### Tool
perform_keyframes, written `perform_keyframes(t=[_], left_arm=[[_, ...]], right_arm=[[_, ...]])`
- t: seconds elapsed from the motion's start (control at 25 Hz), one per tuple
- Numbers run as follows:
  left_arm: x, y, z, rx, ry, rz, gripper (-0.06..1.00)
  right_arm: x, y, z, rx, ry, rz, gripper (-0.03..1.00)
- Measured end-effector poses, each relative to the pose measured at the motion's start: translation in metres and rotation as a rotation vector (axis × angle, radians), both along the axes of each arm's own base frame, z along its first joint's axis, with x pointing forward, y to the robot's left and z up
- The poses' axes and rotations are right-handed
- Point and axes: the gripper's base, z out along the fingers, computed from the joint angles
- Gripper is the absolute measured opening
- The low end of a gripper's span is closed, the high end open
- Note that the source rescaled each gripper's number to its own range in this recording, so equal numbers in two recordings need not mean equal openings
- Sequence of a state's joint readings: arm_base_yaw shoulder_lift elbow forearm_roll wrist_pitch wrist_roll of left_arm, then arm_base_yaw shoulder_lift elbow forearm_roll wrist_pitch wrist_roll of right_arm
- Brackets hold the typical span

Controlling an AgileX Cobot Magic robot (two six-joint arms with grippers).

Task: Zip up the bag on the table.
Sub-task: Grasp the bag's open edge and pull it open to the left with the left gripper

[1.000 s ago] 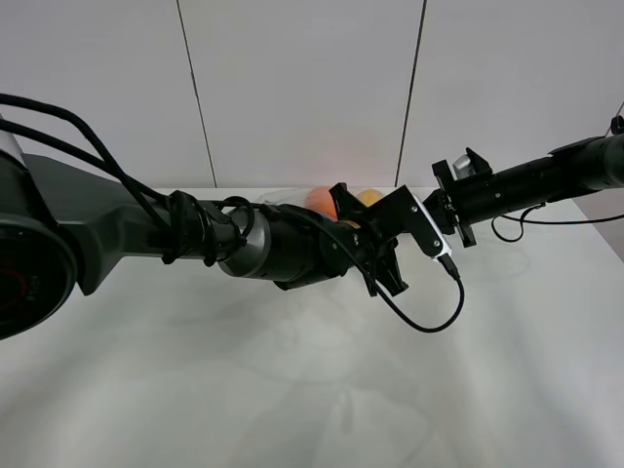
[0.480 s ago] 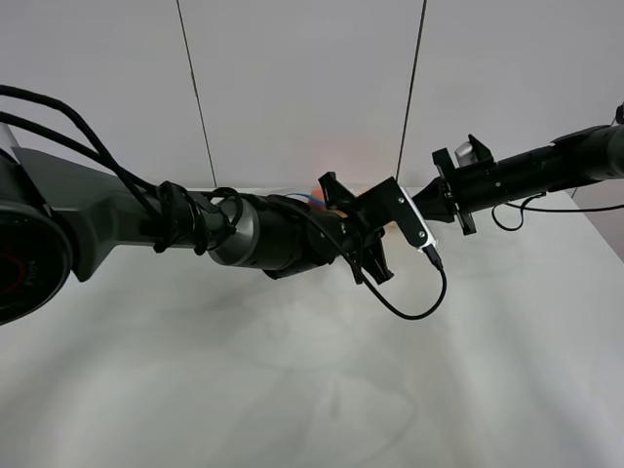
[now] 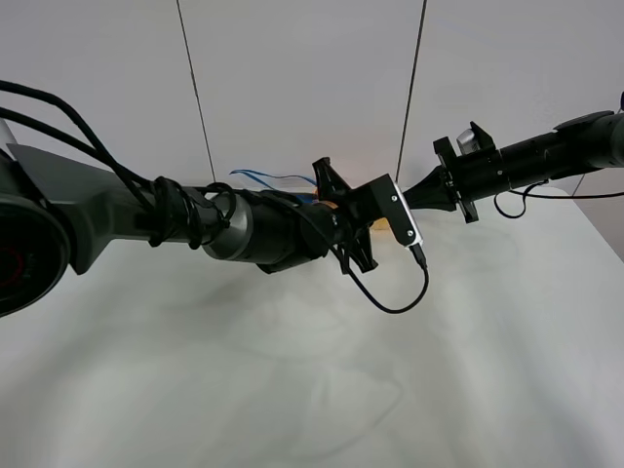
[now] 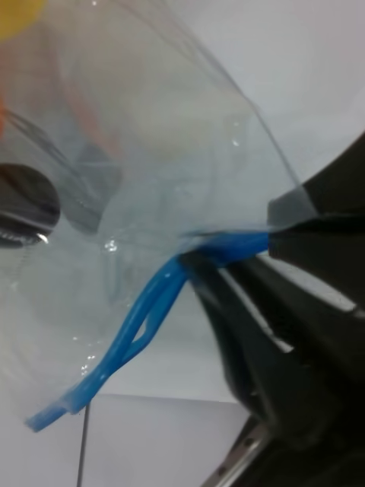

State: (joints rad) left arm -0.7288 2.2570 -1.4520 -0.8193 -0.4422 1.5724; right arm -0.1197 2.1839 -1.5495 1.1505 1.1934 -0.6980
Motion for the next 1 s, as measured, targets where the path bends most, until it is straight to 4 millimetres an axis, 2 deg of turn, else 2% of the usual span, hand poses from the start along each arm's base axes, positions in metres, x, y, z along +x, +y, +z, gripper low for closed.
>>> perform_keyframes(t=[0.44, 1.0], left_arm=[[0.036, 0.051, 0.0, 0.087, -0.032, 0.059, 0.0], [0.066, 0.108, 0.0, 0.112, -0.033, 0.167, 0.0]], right_arm=[[0.001, 0.003, 0.0, -0.007, -0.003, -0.006, 0.0], [0.0, 0.004, 0.003, -0.008, 0.005, -0.011, 0.0]])
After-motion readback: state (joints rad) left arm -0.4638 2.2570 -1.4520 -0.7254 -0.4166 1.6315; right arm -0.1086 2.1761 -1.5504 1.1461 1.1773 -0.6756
